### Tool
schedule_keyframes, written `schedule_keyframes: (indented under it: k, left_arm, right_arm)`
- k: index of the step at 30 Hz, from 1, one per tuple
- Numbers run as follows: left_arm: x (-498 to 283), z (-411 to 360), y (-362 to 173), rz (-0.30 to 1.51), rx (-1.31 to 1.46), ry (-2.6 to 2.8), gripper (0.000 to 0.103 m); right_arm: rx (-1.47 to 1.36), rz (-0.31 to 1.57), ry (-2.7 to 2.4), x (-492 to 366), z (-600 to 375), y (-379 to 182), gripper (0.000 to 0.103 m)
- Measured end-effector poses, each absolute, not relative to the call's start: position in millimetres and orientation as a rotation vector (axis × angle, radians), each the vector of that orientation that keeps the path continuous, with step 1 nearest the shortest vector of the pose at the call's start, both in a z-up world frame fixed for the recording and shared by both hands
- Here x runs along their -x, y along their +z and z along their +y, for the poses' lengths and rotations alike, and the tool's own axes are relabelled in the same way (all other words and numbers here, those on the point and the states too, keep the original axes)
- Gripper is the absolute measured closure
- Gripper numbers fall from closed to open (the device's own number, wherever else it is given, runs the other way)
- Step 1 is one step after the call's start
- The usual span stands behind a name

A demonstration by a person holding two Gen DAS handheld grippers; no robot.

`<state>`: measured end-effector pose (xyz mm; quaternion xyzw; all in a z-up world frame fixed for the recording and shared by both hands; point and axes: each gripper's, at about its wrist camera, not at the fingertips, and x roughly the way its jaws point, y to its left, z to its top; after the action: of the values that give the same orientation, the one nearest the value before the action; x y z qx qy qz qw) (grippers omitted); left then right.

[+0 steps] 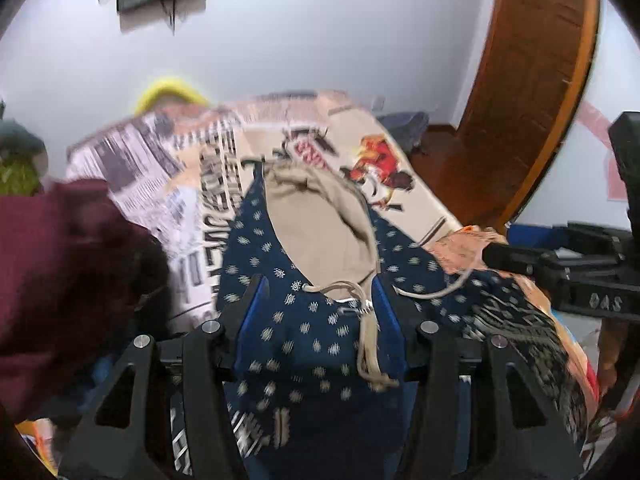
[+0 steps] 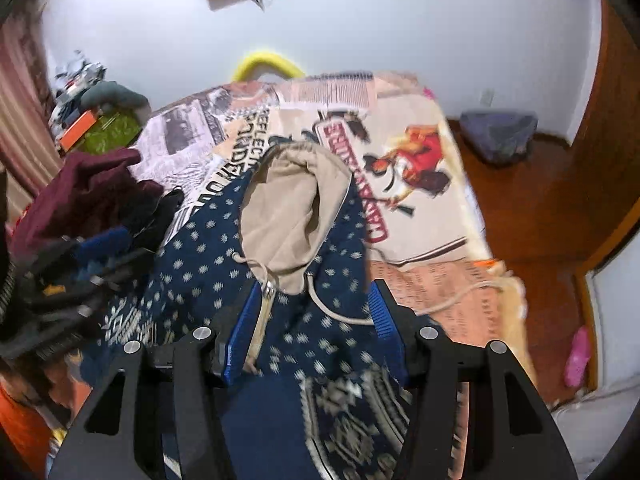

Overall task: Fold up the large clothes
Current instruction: 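Grasp the rim of the beige-lined hood with both grippers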

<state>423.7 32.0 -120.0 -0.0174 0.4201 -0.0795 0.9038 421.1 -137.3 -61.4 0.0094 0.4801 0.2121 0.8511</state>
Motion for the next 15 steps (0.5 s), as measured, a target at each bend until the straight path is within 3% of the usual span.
schedule_keyframes:
  k: [5, 12, 15]
  left_arm:
    - [-473, 41, -165, 0.962, 0.049, -0.093, 0.051]
    - [-522, 68, -206, 1.03, 0.054, 0.033, 0.051]
    - [-526, 67, -209, 1.023, 0.057, 0.021, 0.044]
  right_arm:
    - [-0.185, 1.167, 0.42, -472, -132, -111, 0.051]
    - [-0.183, 1.266, 0.295, -530, -113, -167, 0.051]
    - [-0.169, 1.29, 0.261, -546, -108, -187, 0.051]
